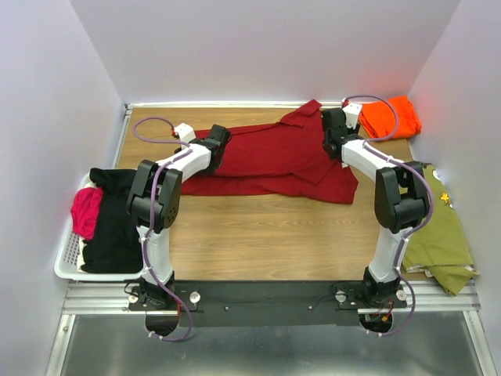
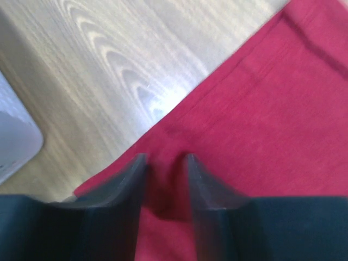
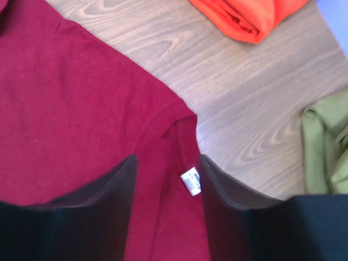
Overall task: Fold and stack the t-shirts
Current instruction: Fold the flattened tshirt in 1/3 of the way
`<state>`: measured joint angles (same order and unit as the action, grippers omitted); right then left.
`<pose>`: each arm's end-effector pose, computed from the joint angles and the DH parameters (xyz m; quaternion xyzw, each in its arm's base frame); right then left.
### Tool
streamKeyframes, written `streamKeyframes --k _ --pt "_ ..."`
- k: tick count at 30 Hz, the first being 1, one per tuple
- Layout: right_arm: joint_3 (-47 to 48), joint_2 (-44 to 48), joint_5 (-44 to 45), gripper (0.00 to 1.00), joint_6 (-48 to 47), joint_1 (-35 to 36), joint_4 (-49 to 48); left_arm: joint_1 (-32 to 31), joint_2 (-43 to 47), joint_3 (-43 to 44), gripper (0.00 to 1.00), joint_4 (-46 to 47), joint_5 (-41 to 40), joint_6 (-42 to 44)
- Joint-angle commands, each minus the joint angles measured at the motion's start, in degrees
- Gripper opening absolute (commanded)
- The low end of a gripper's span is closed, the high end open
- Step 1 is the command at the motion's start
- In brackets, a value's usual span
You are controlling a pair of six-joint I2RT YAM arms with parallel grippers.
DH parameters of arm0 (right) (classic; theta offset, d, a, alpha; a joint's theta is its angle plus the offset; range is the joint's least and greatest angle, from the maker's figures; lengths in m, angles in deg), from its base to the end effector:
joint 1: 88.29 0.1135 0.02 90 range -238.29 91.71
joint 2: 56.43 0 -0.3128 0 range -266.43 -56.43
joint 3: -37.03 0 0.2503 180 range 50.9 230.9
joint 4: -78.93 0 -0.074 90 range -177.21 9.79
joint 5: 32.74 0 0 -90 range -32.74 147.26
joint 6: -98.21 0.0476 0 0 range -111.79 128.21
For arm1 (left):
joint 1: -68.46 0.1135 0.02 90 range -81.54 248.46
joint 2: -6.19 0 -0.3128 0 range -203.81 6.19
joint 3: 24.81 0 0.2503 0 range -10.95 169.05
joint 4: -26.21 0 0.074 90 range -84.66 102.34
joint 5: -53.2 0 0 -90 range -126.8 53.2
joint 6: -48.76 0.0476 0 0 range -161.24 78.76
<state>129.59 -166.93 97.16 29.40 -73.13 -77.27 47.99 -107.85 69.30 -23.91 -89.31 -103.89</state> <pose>0.4425 0.0882 0.2558 0.1844 0.8493 -0.1760 0.4622 0.4047 -0.1108 0.2171 -0.3893 0.7965 0.2229 0.4053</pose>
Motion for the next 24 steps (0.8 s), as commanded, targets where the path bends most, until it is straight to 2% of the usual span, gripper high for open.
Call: streamKeyframes --k 1,6,12,16,19,24 --pt "3.04 -0.43 1.23 0.64 -1.94 -0.30 -0.97 0.69 2.32 0.88 0.56 3.99 -6.02 0.69" --pt "-0.02 3.53 1.77 0.66 -0.89 -0.30 -1.06 0.69 4.87 0.00 0.62 5.13 -8.40 0.33" --pt "-10.83 13.36 -3.50 0.66 2.80 -0.22 -0.88 -0.18 6.80 -3.68 0.62 4.43 -4.10 1.48" --pt "-21.36 19.43 -9.22 0.66 5.70 0.05 -0.79 -1.59 10.58 -12.19 0.61 8.03 -0.85 4.54" --pt "-24.90 22.16 -12.47 0.66 7.02 0.31 -0.18 -2.91 12.61 -16.60 0.59 9.97 0.74 5.17" --pt "-30.70 23.75 -16.25 0.66 8.69 0.49 0.53 -3.61 11.56 -19.34 0.54 10.59 1.97 5.70"
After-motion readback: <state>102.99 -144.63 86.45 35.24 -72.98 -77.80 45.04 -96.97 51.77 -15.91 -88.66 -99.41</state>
